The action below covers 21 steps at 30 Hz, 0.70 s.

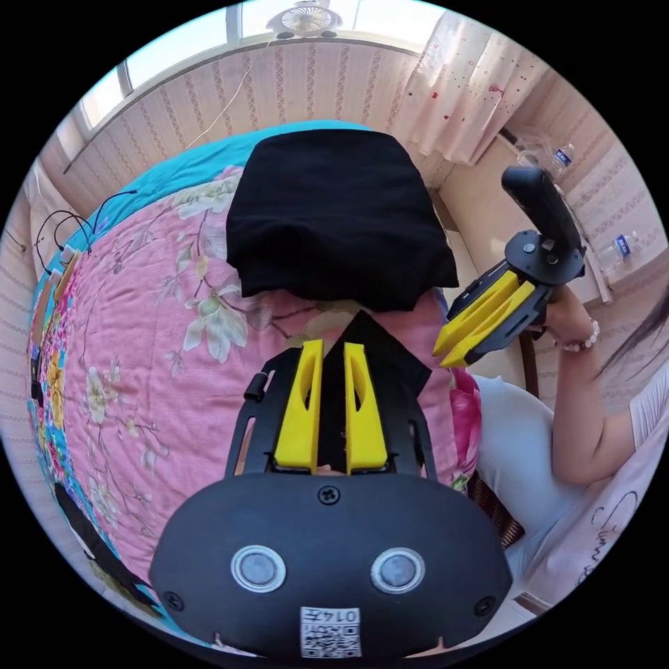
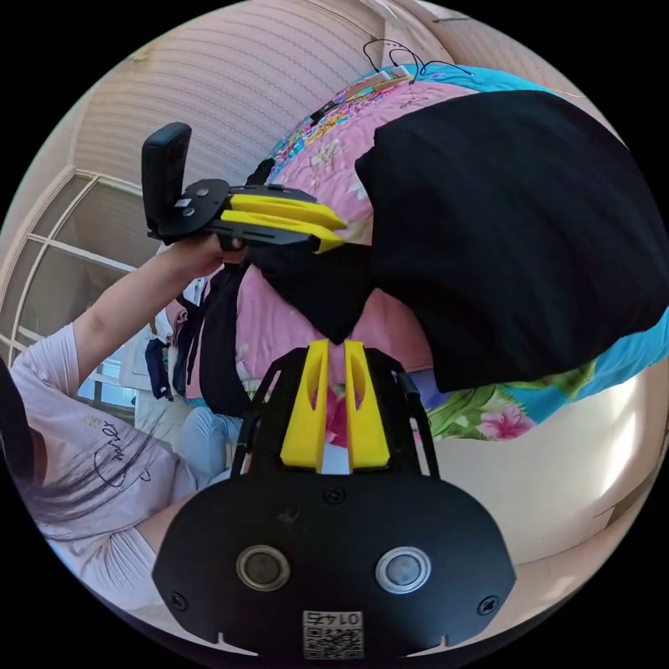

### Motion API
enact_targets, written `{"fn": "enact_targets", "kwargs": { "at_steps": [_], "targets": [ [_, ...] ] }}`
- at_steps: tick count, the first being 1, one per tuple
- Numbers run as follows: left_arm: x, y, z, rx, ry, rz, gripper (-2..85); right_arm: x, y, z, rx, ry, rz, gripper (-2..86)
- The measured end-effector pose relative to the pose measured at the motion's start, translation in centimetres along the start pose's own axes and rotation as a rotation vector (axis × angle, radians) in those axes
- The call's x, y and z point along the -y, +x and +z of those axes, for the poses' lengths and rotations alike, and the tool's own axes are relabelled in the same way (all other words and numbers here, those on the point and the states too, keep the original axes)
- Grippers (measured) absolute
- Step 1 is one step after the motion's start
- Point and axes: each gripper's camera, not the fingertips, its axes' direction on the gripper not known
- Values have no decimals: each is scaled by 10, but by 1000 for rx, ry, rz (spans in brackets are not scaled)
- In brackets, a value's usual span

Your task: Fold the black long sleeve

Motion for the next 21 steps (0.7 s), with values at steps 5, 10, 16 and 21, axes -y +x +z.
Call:
{"fn": "enact_targets", "kwargs": {
  "at_steps": [5, 10, 16, 21],
  "targets": [
    [0, 7, 17, -39, -8, -35, -2, 22, 19, 48, 38, -38, -59, 52],
    [-1, 25, 3, 71, 70, -20, -9, 13, 47, 58, 48, 8, -35, 3],
    [-9, 39, 21, 92, 54, -51, -6, 2, 83, 80, 34, 25, 29, -1],
    [-51, 47, -25, 37, 155, -118, 14, -3, 101, 114, 31, -65, 33, -2]
  ]
}}
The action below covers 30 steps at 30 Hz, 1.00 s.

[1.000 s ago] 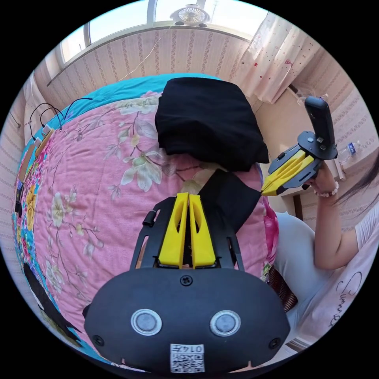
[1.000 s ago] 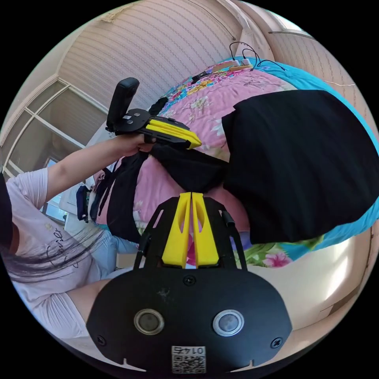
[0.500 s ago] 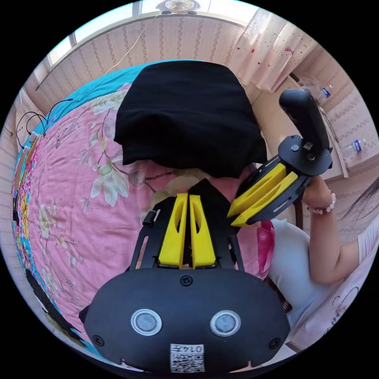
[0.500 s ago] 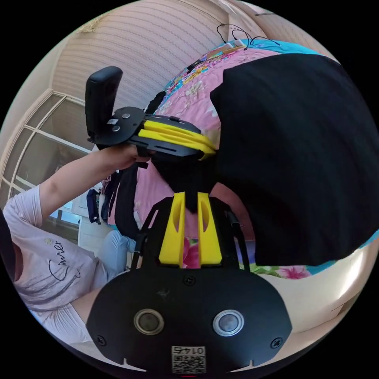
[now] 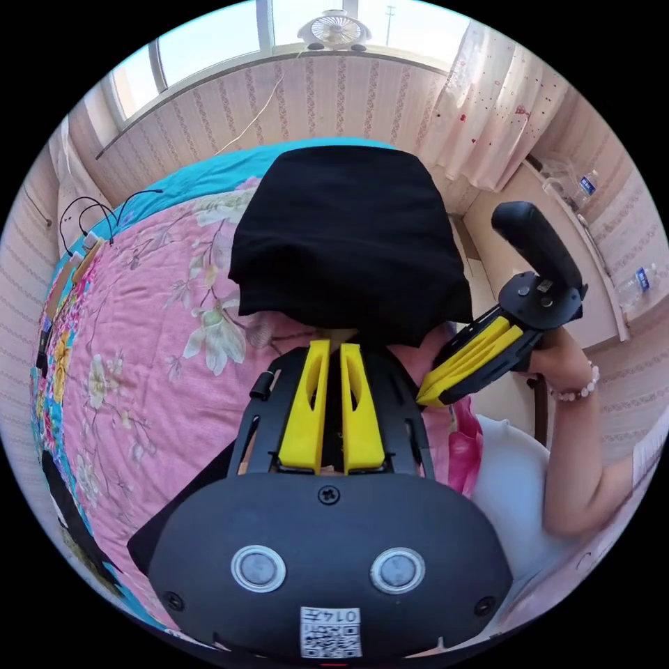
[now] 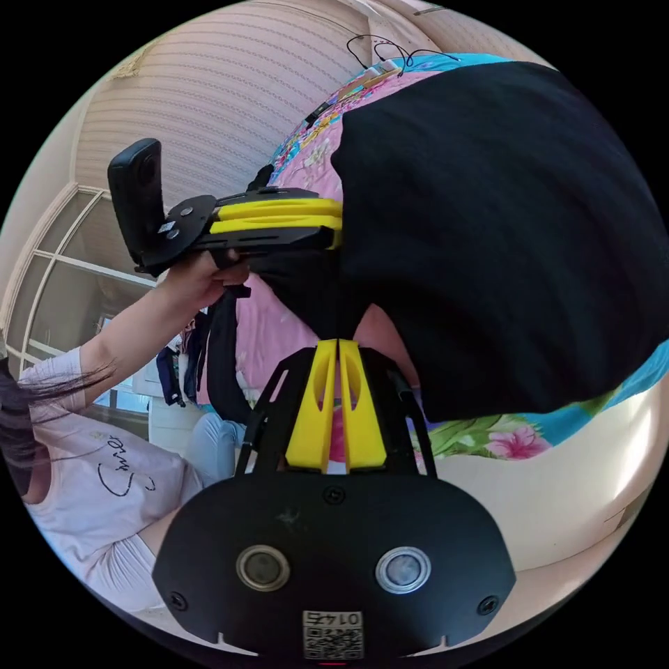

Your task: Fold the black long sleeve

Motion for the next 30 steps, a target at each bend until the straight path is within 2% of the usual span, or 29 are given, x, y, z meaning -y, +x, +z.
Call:
{"fn": "enact_targets", "kwargs": {
  "at_steps": [3, 7, 10, 13, 18, 23, 26, 30],
  "targets": [
    [-57, -3, -50, 56, 73, -48, 25, -12, 10, 7, -62, -1, 20, -2],
    [-139, -17, -69, 215, -45, -152, 46, -21, 17, 22, -35, 89, -47, -2],
    [-172, -18, -66, 196, -76, -219, 60, 0, 7, 54, -1, 160, -187, -1],
    [-188, -13, -55, 263, -106, -232, 58, 27, -3, 120, -25, 63, -287, -1],
    [-221, -12, -51, 220, -108, -295, 0, 38, 18, 225, -138, -109, -348, -2],
    [-252, 2, -76, 206, -71, -278, -9, 18, 62, 259, -90, -165, -309, -3],
    [-271, 10, -76, 215, -128, -249, -9, 7, 91, 285, -111, -167, -293, -3],
    [-301, 12, -87, 183, -93, -322, -8, -1, 138, 329, -49, -176, -265, -3]
  ]
}}
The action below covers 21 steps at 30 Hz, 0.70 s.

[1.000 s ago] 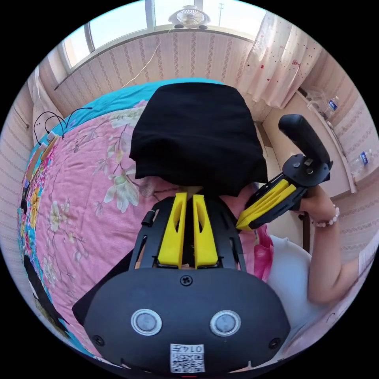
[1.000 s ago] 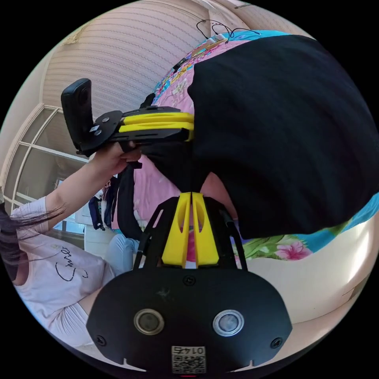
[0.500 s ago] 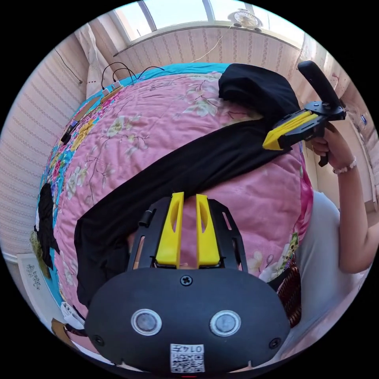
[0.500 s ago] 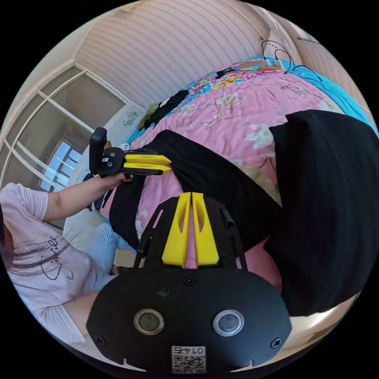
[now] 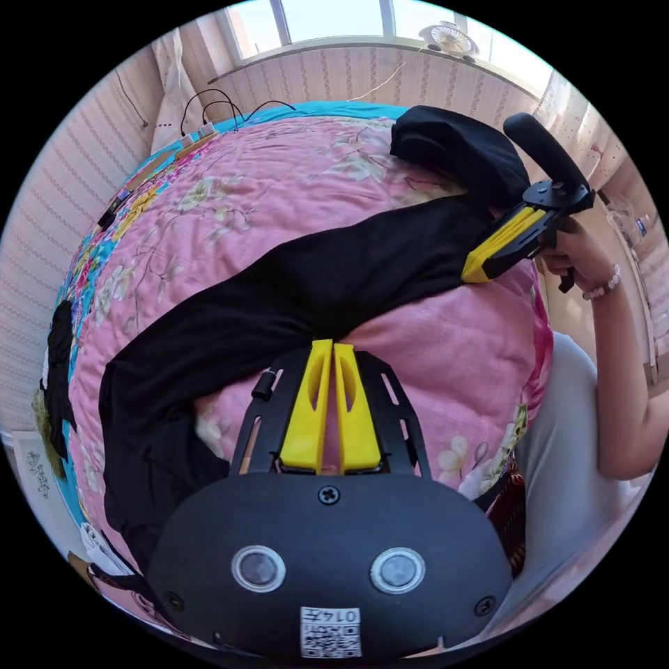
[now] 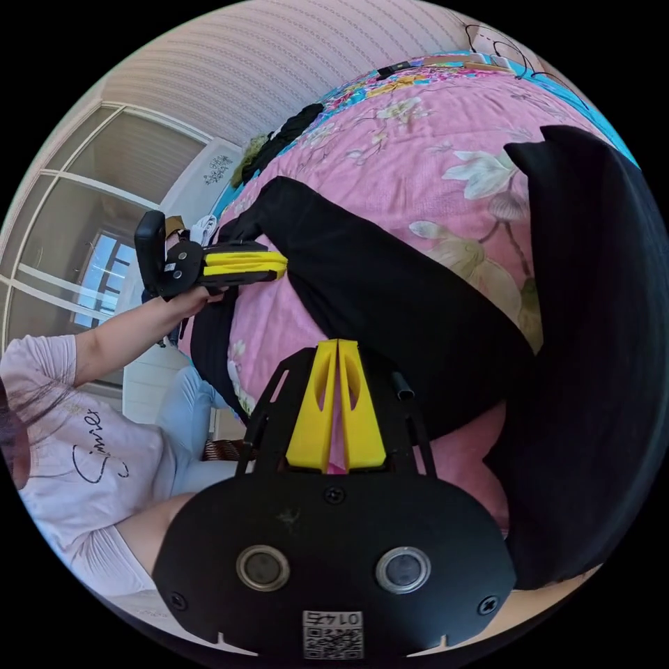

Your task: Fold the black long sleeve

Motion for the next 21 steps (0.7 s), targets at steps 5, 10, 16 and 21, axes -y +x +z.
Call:
{"fn": "enact_targets", "kwargs": {
  "at_steps": [5, 10, 16, 21],
  "targets": [
    [-73, -10, -58, -32, 80, -127, -2, -19, 13, 35, -19, 30, -47, -3],
    [-255, -16, -135, -6, 117, -373, -5, -34, -1, 96, 15, 64, -149, -3],
    [-493, -24, -199, 288, -17, -810, 12, -32, -81, 250, 159, -69, -305, -1],
    [-628, -34, -232, 436, 43, -1056, 44, -12, -172, 398, 346, -119, -449, 12]
  ]
}}
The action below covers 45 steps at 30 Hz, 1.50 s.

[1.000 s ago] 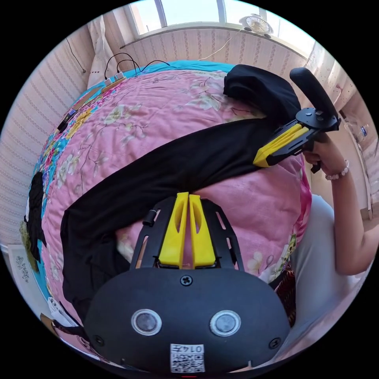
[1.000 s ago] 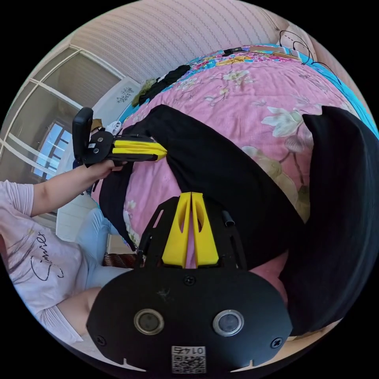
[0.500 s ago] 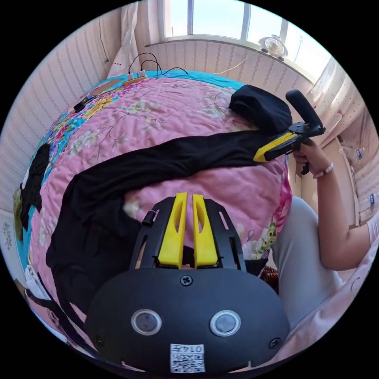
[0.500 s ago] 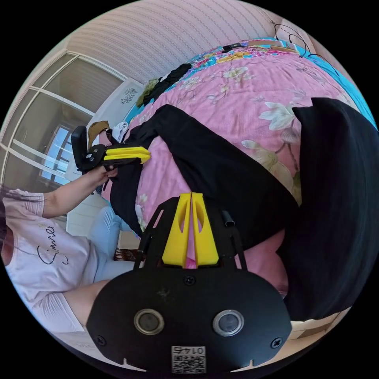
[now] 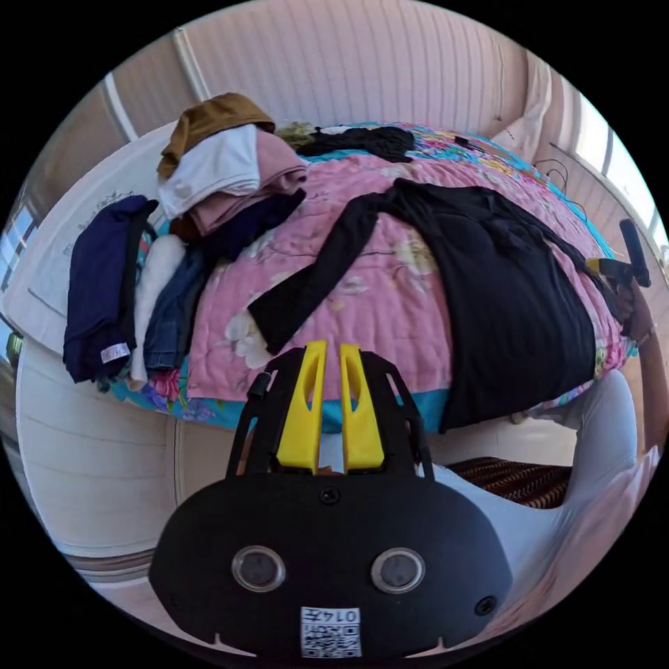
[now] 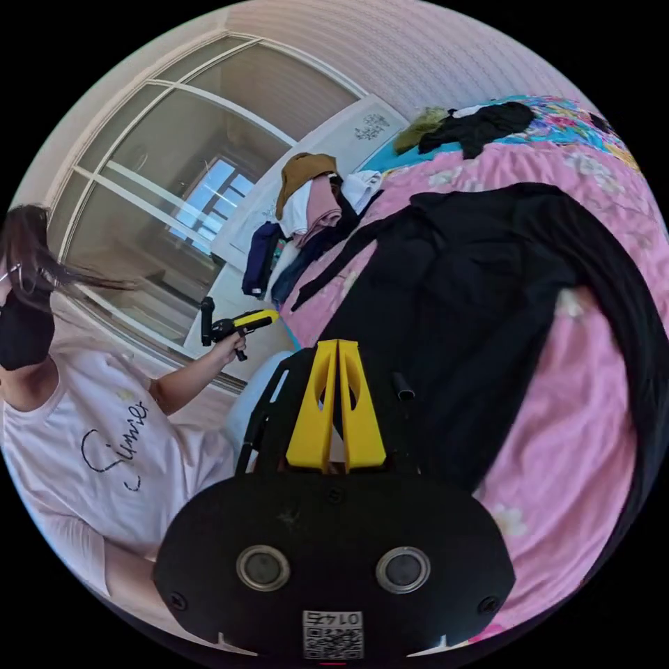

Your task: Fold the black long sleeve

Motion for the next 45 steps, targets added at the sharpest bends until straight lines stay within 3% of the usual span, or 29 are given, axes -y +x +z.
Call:
{"fn": "enact_targets", "kwargs": {
  "at_steps": [6, 13, 18, 22, 25, 29, 34, 37, 42, 45],
  "targets": [
    [-24, -82, 27, -58, 29, -121, 59, 80, 3, 207, -72, -174, -148, 71],
    [-52, -145, 45, -132, 58, -139, -1, 127, 94, 372, -227, -195, -60, 80],
    [-72, -195, 31, -238, 106, -141, -7, 126, 171, 429, -360, -154, 40, 81],
    [-83, -229, 13, -176, 166, -146, 19, 105, 232, 472, -191, -170, 105, 32],
    [-80, -248, 23, -159, 101, -137, 59, 85, 245, 488, -199, -158, 52, 12],
    [-80, -273, 24, -234, 96, -103, 7, 64, 251, 488, -167, -107, -23, 4],
    [-95, -334, -44, -672, 258, -163, -8, 52, 245, 473, -145, -71, -181, 1],
    [-107, -373, -68, -775, 325, -288, -6, 58, 247, 496, -78, -153, -232, 2],
    [-118, -437, -24, -559, 175, -571, 18, 61, 279, 594, -101, -305, -220, 6],
    [-131, -466, -2, -536, 152, -704, 33, 49, 311, 632, -154, -312, -153, 10]
  ]
}}
